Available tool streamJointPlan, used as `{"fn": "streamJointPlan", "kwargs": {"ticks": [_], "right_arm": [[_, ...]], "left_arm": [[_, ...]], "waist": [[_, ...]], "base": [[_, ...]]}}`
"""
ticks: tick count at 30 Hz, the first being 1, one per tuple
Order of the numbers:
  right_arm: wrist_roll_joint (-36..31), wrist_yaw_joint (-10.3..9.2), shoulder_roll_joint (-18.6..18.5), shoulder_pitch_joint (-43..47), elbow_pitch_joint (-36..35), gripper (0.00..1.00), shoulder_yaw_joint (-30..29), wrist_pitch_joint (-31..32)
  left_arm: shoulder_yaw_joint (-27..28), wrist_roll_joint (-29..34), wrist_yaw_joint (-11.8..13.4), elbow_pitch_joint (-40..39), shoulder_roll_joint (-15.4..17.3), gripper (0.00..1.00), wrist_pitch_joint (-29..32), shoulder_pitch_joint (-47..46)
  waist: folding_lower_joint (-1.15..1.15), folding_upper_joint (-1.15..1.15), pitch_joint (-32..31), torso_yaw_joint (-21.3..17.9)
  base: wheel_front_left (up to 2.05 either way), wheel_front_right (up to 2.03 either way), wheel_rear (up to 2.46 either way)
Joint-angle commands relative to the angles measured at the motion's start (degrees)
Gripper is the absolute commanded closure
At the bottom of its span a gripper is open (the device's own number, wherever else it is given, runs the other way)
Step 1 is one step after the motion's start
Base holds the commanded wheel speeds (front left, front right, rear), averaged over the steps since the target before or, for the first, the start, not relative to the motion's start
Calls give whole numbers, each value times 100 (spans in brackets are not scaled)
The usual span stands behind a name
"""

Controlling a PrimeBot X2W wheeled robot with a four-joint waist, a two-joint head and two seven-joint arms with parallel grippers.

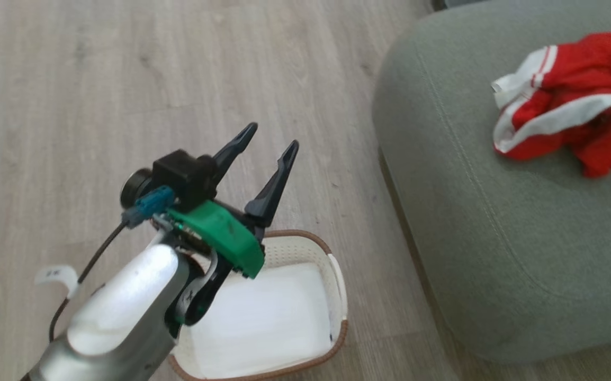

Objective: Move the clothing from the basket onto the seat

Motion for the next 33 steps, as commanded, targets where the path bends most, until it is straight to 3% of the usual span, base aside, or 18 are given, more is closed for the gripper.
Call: {"fn": "streamJointPlan", "kwargs": {"ticks": [1,9,20,27,33], "right_arm": [[-67,-2,-115,142,-202,0,-96,-34],[-744,-2,913,1237,-1198,0,-940,25],[-1758,-2,2521,2356,-2248,0,-1362,53],[-2134,-2,3108,2911,-2451,0,-1348,-198],[-2265,-2,3415,3198,-2380,0,-1197,-556]], "left_arm": [[319,-47,50,-201,199,0,-49,-173],[532,-142,269,-295,355,0,-198,81],[900,-307,646,-261,577,0,-602,735],[1329,-374,846,-236,637,0,-935,1326],[1807,-215,878,-170,409,0,-1012,1764]], "waist": [[0,0,-85,112],[0,0,-153,465],[0,0,-316,848],[0,0,-353,1027],[0,0,-362,1096]], "base": [[0,0,0],[0,0,0],[0,0,0],[0,0,0],[0,0,0]]}}
